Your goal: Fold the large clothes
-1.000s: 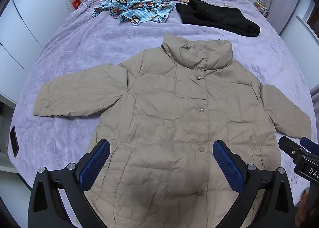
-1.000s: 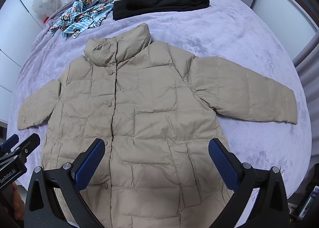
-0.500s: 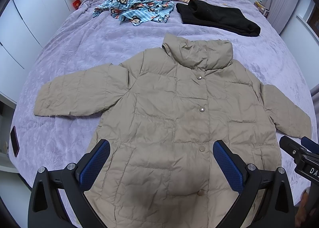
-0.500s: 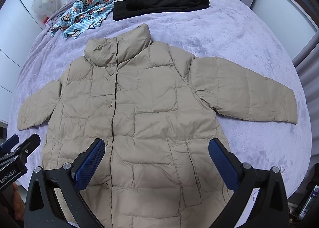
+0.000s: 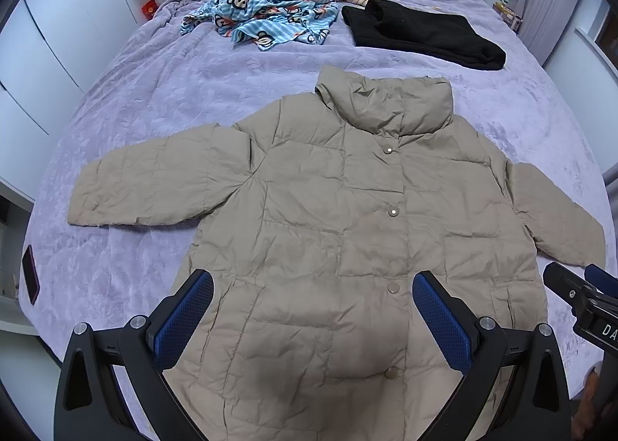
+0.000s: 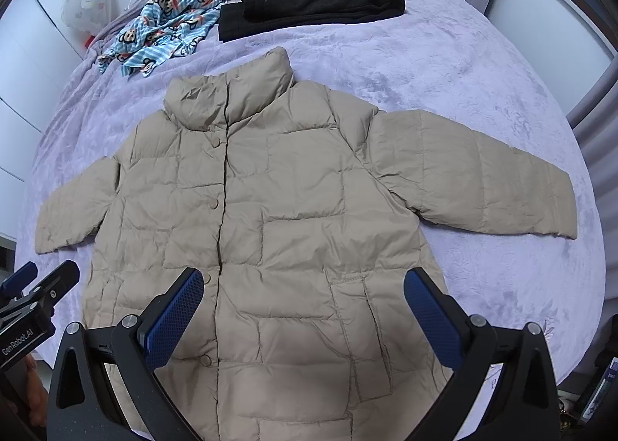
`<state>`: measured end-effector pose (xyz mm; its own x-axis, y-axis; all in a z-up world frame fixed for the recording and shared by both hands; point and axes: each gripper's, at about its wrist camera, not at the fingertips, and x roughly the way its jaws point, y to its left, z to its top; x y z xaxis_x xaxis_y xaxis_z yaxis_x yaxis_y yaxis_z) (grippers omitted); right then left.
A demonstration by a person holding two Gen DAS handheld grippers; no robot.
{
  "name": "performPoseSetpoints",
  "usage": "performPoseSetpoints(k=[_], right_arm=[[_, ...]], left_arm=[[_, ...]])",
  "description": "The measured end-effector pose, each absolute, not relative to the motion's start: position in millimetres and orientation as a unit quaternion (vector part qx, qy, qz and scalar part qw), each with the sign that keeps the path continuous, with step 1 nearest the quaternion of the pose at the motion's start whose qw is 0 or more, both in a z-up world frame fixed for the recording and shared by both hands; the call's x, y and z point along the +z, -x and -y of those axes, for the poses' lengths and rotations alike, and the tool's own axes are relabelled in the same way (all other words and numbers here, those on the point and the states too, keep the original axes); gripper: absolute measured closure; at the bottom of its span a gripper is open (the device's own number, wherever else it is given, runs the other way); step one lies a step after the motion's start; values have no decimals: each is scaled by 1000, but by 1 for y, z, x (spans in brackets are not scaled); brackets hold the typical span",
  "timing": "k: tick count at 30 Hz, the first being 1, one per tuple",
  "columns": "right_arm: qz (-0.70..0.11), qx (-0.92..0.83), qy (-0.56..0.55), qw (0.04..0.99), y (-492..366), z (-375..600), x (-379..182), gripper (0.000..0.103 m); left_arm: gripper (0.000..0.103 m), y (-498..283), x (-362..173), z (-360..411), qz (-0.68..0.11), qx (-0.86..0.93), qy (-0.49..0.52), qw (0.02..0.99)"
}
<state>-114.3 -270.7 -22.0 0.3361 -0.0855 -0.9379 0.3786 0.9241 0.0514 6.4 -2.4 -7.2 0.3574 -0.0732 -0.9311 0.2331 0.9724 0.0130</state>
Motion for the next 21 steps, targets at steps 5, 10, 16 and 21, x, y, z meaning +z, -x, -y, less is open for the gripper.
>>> performPoseSetpoints(k=[5, 10, 16, 21], right_arm=[[-558, -145, -132, 806, 114, 271, -22, 0], [-558, -145, -132, 807, 114, 272, -22, 0], [-558, -144, -133, 807, 115, 274, -22, 0], [-558, -144, -133, 807, 114, 275, -22, 0]], left_arm=[[0, -7, -7, 3, -559, -94, -72, 820], [0, -6, -7, 2, -559, -95, -73, 820], [0, -6, -6, 4, -560, -95, -75, 820], [0, -6, -6, 5, -560, -95, -75, 820]])
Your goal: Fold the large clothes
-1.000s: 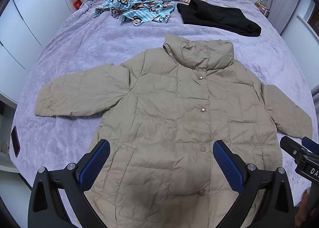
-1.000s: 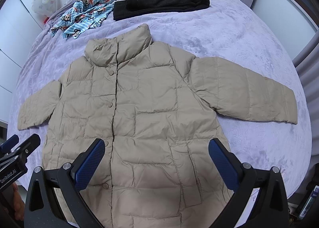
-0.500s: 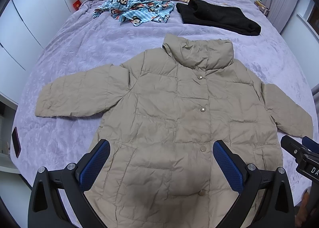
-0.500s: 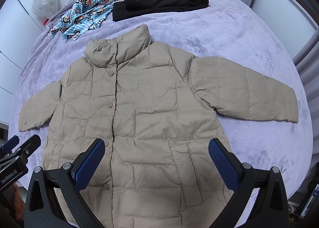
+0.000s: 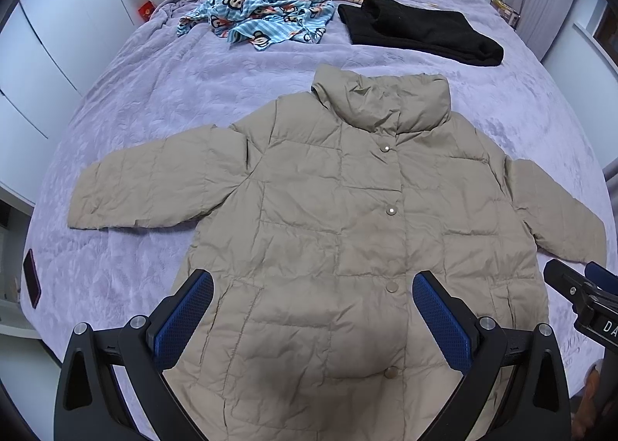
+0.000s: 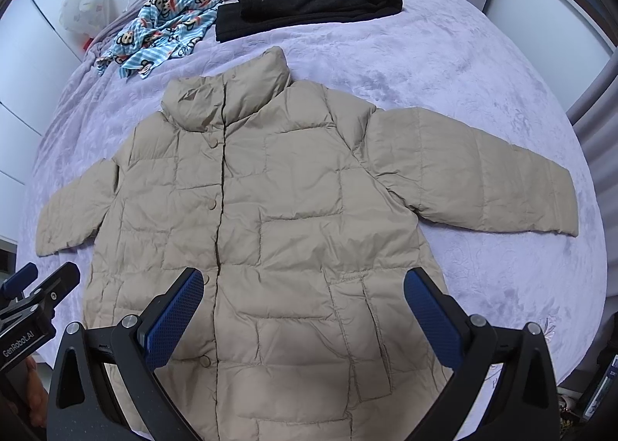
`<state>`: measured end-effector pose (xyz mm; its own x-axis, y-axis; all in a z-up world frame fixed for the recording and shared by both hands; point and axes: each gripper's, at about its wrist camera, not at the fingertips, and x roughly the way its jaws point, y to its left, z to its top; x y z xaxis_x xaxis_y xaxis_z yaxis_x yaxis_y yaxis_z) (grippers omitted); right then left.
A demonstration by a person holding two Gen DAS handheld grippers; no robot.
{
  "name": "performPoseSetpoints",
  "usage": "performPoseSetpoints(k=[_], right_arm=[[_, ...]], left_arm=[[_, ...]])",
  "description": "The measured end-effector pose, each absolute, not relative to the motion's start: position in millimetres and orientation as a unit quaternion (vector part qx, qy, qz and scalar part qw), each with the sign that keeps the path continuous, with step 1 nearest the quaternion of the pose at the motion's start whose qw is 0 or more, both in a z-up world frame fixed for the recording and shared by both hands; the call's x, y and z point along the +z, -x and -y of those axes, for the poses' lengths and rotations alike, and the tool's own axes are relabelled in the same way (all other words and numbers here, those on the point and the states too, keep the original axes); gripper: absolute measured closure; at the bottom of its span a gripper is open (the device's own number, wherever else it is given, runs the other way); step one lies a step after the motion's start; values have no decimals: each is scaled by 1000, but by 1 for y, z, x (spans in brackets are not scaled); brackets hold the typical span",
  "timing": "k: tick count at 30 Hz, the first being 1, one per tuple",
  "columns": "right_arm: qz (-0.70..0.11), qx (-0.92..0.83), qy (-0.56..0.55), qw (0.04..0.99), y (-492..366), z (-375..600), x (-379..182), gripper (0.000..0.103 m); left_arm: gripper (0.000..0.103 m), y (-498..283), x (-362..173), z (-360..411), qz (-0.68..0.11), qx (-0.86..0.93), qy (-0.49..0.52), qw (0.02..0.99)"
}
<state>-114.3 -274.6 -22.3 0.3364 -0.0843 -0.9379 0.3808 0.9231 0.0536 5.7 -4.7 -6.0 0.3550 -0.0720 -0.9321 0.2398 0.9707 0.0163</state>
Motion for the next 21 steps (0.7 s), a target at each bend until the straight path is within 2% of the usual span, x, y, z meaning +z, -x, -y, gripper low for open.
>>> performPoseSetpoints(k=[21], right_arm=[[-559, -145, -135, 805, 113, 277, -24, 0]], left_arm=[[0, -4, -6, 10, -561, -96, -75, 818]])
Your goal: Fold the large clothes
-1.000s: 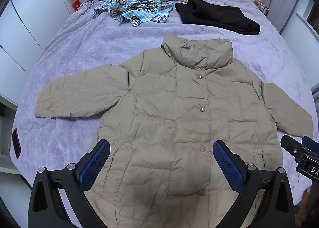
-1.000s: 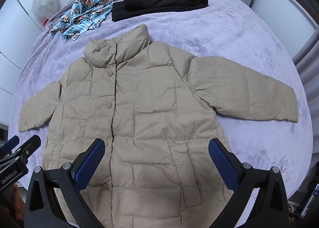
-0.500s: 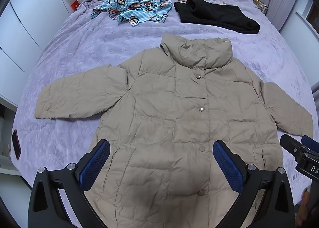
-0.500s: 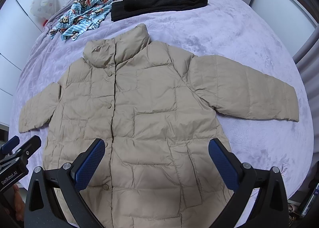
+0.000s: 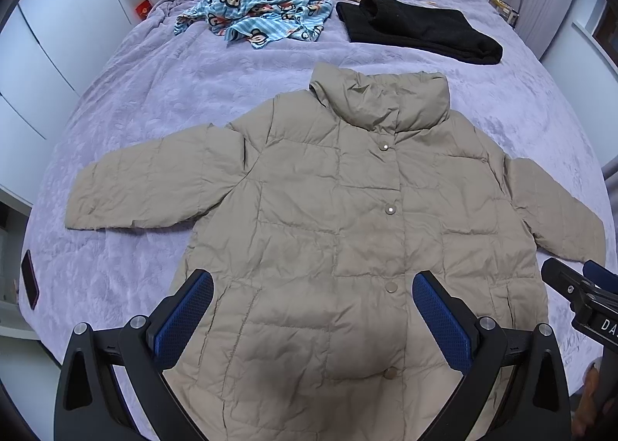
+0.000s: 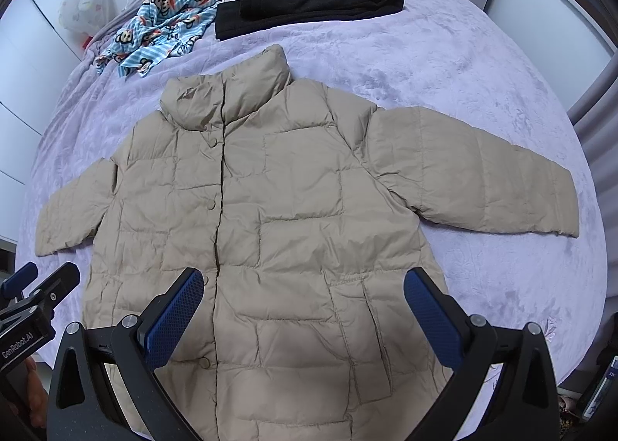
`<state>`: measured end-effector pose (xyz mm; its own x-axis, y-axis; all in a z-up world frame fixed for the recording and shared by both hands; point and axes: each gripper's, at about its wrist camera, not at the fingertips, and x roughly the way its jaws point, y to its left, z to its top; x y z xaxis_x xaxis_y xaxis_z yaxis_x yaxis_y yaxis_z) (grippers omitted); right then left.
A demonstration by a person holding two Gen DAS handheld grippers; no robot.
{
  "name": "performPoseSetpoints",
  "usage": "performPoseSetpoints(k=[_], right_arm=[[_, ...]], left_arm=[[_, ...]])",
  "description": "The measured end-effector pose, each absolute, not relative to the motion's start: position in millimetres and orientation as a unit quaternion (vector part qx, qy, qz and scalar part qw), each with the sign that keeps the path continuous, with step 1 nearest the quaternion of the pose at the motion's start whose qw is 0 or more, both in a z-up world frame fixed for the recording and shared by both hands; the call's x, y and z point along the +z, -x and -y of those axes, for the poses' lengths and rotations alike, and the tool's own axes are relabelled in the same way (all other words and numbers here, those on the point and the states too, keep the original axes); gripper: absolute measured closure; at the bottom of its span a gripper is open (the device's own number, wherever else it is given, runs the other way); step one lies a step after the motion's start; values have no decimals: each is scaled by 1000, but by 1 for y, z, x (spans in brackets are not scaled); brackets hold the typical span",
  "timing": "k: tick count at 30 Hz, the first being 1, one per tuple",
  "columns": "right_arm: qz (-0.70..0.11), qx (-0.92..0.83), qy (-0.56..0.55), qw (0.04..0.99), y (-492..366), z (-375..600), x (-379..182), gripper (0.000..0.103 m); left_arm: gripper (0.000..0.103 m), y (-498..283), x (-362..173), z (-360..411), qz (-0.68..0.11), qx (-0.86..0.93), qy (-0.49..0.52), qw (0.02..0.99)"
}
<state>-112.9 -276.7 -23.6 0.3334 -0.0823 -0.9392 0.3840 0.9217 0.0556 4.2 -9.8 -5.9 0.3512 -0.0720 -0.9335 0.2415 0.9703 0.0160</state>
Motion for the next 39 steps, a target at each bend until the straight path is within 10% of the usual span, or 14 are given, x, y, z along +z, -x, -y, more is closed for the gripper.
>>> performPoseSetpoints(k=[22, 39], right_arm=[[-529, -153, -132, 824, 107, 240, -26, 0], [-597, -63, -141, 787, 59, 100, -112, 0]], left_arm=[[0, -21, -52, -51, -595, -133, -5, 793], [0, -117, -161, -274, -591, -66, 210, 776]])
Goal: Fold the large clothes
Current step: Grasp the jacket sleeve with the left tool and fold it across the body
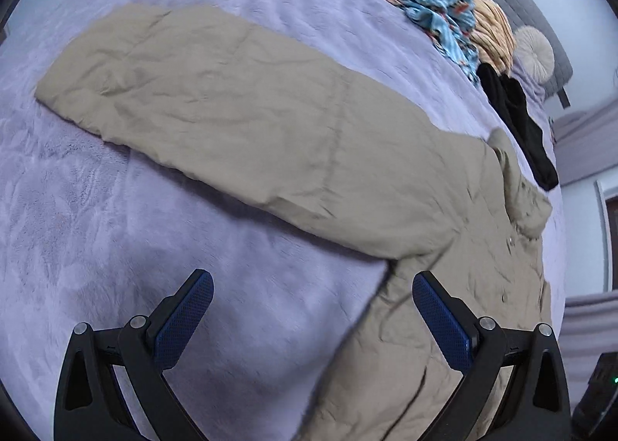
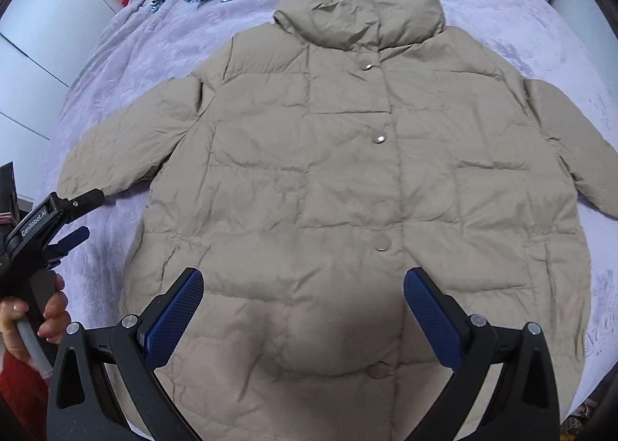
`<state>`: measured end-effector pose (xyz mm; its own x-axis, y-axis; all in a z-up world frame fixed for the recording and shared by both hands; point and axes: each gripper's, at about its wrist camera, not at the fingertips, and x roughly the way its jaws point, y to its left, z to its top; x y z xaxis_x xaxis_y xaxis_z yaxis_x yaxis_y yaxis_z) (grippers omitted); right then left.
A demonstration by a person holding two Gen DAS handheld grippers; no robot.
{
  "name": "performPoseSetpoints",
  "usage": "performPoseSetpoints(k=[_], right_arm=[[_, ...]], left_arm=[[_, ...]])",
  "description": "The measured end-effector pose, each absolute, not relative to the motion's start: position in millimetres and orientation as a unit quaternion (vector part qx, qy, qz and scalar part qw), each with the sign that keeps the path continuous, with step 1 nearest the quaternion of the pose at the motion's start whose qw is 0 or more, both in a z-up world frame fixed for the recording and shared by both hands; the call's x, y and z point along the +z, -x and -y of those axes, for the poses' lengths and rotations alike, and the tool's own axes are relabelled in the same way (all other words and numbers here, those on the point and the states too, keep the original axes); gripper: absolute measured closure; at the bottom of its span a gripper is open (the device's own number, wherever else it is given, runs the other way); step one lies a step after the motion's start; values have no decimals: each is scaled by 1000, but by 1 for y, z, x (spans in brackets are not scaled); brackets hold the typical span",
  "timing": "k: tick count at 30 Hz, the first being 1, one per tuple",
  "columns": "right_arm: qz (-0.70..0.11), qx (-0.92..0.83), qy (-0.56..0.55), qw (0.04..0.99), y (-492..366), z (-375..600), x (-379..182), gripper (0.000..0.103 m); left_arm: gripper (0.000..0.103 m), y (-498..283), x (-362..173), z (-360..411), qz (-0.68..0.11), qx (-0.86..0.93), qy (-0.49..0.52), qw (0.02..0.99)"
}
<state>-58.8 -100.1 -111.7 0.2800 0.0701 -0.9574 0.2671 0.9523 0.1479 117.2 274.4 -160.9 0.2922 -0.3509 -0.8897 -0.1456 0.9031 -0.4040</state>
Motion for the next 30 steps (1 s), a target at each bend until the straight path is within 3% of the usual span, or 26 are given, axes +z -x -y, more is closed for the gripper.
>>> performPoseSetpoints(k=[7, 14, 16, 18, 21, 25, 27, 29, 30], right_arm=[[-596, -41, -155, 787, 35, 70, -139, 0], [-584, -34, -156, 796, 14, 55, -150, 0], [-579, -28, -161, 798, 5, 52, -149, 0], [-572, -20, -171, 802, -6, 49, -149, 0], [-559, -2, -192, 806, -24, 44, -146, 0], [-539, 9, -200, 819, -53, 36, -145, 0], [-526, 6, -212, 824, -68, 33, -147, 12], [-525, 8, -229, 820, -83, 30, -152, 78], [-531, 9, -241, 812, -91, 28, -160, 83]], left_arm=[[0, -172, -210, -331, -569, -54, 306, 761], [3, -230, -206, -350, -527, -25, 298, 796], [32, -240, -206, -352, -530, -7, 267, 805], [73, -246, -206, -349, -537, -3, 221, 814], [91, -245, -191, -350, -524, -10, 200, 828], [91, -231, -151, -354, -486, -11, 168, 858], [91, -221, -133, -352, -471, -11, 141, 871], [91, -214, -115, -344, -454, -15, 114, 884], [91, -210, -107, -341, -445, -18, 102, 889]])
